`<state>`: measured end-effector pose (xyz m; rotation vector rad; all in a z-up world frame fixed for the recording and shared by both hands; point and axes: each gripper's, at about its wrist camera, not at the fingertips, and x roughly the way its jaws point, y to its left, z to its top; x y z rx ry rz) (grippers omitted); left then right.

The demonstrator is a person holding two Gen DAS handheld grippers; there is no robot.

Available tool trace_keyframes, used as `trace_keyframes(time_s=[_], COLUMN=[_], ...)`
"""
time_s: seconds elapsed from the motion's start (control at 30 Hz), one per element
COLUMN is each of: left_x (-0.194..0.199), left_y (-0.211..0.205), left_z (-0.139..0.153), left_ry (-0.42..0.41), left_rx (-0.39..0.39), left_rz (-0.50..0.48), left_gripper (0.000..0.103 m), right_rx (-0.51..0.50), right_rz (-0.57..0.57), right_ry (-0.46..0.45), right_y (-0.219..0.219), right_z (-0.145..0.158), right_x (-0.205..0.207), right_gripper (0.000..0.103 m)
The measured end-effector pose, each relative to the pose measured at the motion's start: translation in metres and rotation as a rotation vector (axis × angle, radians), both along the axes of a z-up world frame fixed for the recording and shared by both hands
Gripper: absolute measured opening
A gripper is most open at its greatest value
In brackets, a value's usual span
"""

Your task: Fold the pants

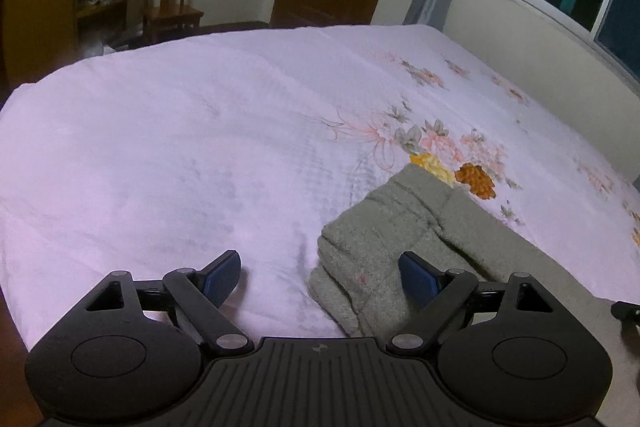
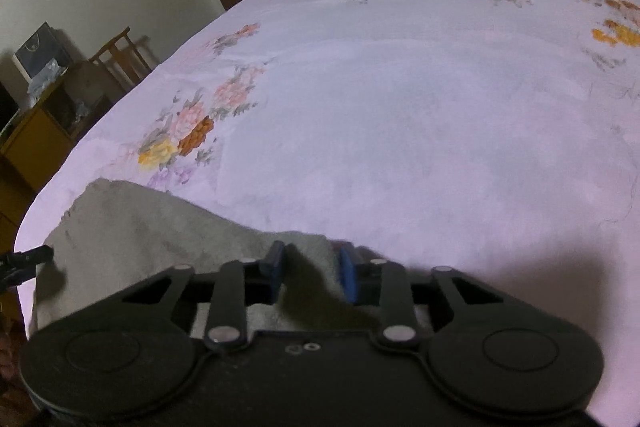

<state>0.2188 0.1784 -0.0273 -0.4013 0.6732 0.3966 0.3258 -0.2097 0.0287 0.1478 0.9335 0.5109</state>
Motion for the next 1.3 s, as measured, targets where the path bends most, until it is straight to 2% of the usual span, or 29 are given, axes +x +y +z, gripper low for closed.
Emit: trace_keyframes(time_s=[0.07,0.13,0.17,0.23,0.27,0.3,0.37,0.43,0.5,0.57,0.63,0.7,0.77,0.8,0.87,0.93,0.97,1.0,1.07,1.1,1.13,1.17,1.2,1.27,1.3], left_x=[0.005,0.016,0.022,0.025,0.024,0.024,0.025,0.029,0.027,0.021,0.014,0.016,0.025,0.027,0.029,0.022,0.017,0.012,-0.002,-0.006,-0.01,-0.015,-0.02,-0.026,-0.029], left_y=[-0.003,-0.003,-0.002,-0.001,-0.001,0.0,0.005,0.011,0.015,0.013,0.009,0.002,-0.005,-0.007,-0.003,0.004,0.004,0.002,-0.008,-0.014,-0.023,-0.035,-0.05,-0.081,-0.095], left_z=[-0.002,-0.005,-0.005,0.003,0.009,0.013,0.008,-0.007,-0.009,0.006,0.021,0.019,0.007,0.0,-0.006,0.007,0.017,0.025,0.038,0.041,0.043,0.044,0.043,0.038,0.034], left_ry=[0.0,0.005,0.0,-0.02,-0.04,-0.05,-0.034,0.018,0.018,-0.002,-0.04,-0.023,0.034,0.048,0.061,0.035,0.027,0.016,-0.022,-0.028,-0.037,-0.055,-0.076,-0.082,-0.083], left_rx=[-0.01,-0.029,-0.052,-0.062,-0.046,-0.032,-0.055,-0.067,-0.073,-0.009,0.054,0.066,0.084,0.114,0.099,0.073,0.098,0.121,0.136,0.136,0.132,0.135,0.153,0.19,0.183], left_rz=[-0.016,-0.052,-0.079,-0.08,-0.077,-0.074,-0.07,-0.084,-0.09,-0.074,-0.079,-0.108,-0.121,-0.131,-0.134,-0.117,-0.111,-0.114,-0.154,-0.175,-0.207,-0.237,-0.267,-0.319,-0.353], left_gripper=[0.086,0.083,0.049,0.043,0.026,0.026,0.026,0.026,0.027,0.027,0.027,0.027,0.027,0.028,0.034,0.034,0.034,0.034,0.034,0.047,0.06,0.086,0.095,0.095,0.095], right_rx=[-0.004,-0.01,-0.025,-0.039,-0.048,-0.06,-0.084,-0.138,-0.15,-0.149,-0.146,-0.083,-0.041,-0.075,-0.193,-0.101,-0.129,-0.161,-0.053,0.001,0.01,0.007,0.014,0.018,0.02], right_rz=[0.007,0.017,0.02,0.008,0.003,0.001,-0.004,-0.006,-0.012,-0.056,-0.122,-0.094,-0.004,0.044,0.07,-0.017,-0.077,-0.129,-0.187,-0.206,-0.233,-0.278,-0.312,-0.425,-0.51], right_ry=[-0.001,0.0,-0.011,-0.049,-0.08,-0.113,-0.143,-0.103,-0.076,-0.101,-0.185,-0.21,-0.167,-0.154,-0.094,-0.061,-0.086,-0.136,-0.187,-0.205,-0.232,-0.262,-0.281,-0.313,-0.31], right_y=[0.001,0.003,0.004,0.005,0.006,0.007,0.009,0.013,0.014,0.011,0.007,0.01,0.028,0.039,0.052,0.035,0.03,0.023,-0.008,-0.027,-0.044,-0.065,-0.085,-0.135,-0.165], right_z=[0.0,0.0,0.0,0.005,0.009,0.013,0.013,-0.003,-0.016,-0.008,0.013,0.027,0.025,0.017,-0.012,-0.011,-0.003,0.01,0.033,0.044,0.053,0.061,0.065,0.07,0.069], right_x=[0.0,0.0,-0.001,-0.003,-0.005,-0.007,-0.01,-0.005,-0.003,-0.006,-0.017,-0.027,-0.036,-0.041,-0.041,-0.038,-0.043,-0.053,-0.077,-0.094,-0.112,-0.135,-0.154,-0.196,-0.221], right_gripper=[0.005,0.003,0.0,0.0,0.0,0.0,0.0,0.0,0.0,0.0,0.0,0.0,0.0,0.0,0.0,0.0,0.0,0.013,0.029,0.037,0.043,0.062,0.076,0.081,0.082])
